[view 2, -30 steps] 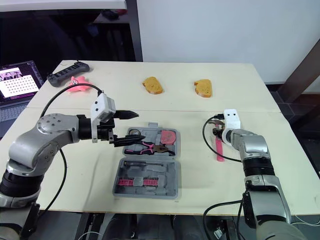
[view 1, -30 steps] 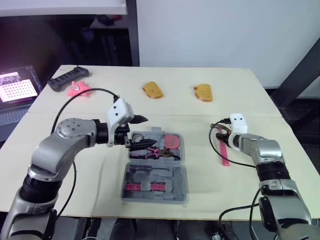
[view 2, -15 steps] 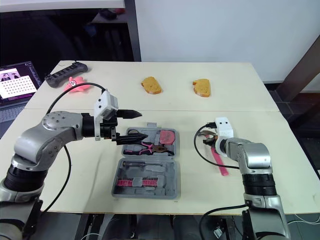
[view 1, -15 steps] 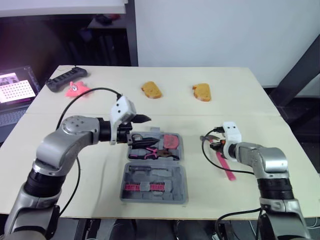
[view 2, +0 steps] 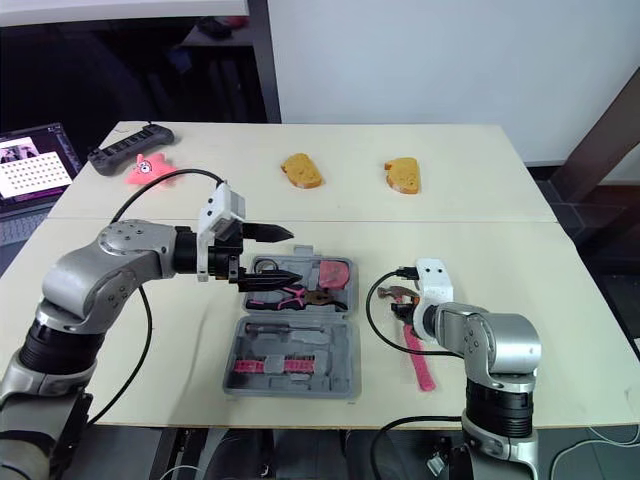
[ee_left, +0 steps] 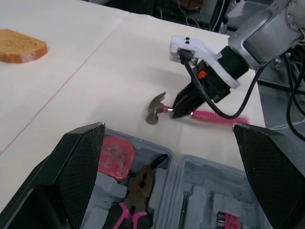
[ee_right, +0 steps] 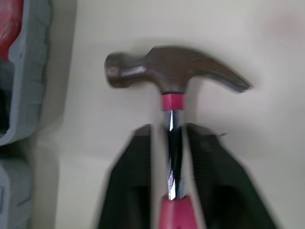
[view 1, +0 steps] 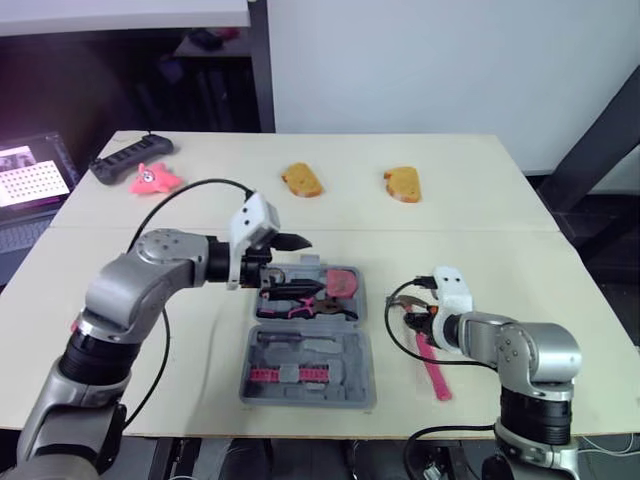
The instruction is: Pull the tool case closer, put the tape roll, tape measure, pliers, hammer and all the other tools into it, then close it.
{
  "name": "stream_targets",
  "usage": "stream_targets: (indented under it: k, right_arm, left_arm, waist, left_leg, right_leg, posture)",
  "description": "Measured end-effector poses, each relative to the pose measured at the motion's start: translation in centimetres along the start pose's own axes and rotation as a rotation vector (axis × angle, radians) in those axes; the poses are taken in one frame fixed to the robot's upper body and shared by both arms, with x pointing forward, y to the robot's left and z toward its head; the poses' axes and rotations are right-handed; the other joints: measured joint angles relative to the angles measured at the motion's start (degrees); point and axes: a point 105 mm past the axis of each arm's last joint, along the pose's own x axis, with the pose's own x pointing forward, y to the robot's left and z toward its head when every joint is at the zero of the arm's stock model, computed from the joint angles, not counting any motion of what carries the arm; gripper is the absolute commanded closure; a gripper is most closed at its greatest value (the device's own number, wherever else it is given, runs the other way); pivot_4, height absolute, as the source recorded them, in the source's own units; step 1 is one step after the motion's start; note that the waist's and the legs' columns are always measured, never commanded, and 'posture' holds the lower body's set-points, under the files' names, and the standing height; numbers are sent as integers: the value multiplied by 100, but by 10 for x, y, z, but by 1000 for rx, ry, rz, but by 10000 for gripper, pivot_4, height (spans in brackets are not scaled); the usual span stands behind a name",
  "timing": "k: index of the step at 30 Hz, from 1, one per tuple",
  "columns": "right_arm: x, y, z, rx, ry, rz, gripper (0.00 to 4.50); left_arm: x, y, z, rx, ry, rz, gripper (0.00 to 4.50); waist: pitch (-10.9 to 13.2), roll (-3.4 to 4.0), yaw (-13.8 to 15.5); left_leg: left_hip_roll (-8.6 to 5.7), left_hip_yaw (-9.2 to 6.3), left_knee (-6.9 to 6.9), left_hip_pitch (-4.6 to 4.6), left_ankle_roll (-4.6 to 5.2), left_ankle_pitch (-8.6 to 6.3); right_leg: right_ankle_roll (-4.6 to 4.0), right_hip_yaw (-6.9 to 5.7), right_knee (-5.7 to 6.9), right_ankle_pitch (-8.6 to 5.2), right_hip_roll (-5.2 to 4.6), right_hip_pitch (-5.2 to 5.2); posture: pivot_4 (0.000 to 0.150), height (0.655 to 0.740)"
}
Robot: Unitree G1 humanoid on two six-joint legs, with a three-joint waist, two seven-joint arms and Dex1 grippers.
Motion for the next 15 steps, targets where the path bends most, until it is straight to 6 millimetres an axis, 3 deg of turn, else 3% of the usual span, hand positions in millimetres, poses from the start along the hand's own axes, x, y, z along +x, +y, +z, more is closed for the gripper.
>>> stream_targets:
  k: [3,4,7,10,15]
  right_arm:
    - [-8,-2,13,-104,-5,19,1953]
    - [-16,-7,19,-177,2,16,379]
    - [-41,-19,43,-417,-2,21,379]
    - [-56,-15,58,-715,-10,89,379]
    - [-65,8,45,-1489,60,342,379]
  left_arm:
    - [1,0,0,-2,0,-4,0]
    - [0,0,-1,-3,4,0,0]
    - [-6,6,-4,-8,19,21,0]
    - [-12,7,0,7,-1,23,0]
    - [-24,4,-4,6,-2,42,0]
  waist:
    - [4,6,-7]
    - [5,6,-3]
    - [8,7,-2]
    - [11,6,-19]
    - [19,7,-34]
  left_leg:
    - [-2,2,1,-1,0,0]
    - [-2,1,1,-1,0,0]
    - [-2,-2,-2,-2,1,-1]
    - [-2,-3,-6,-1,3,-2]
    - [-1,2,-1,-1,6,-4]
  right_leg:
    - [0,2,-1,0,-2,-1]
    - [1,1,-4,0,-2,0]
    - [1,-2,-9,-1,-2,1]
    - [2,-2,-14,-2,-1,-1]
    - [8,0,-20,-5,-3,-1]
  posture:
    - [1500,7150]
    - [1500,7150]
    - [1500,7150]
    - [1500,7150]
    - [1500,7150]
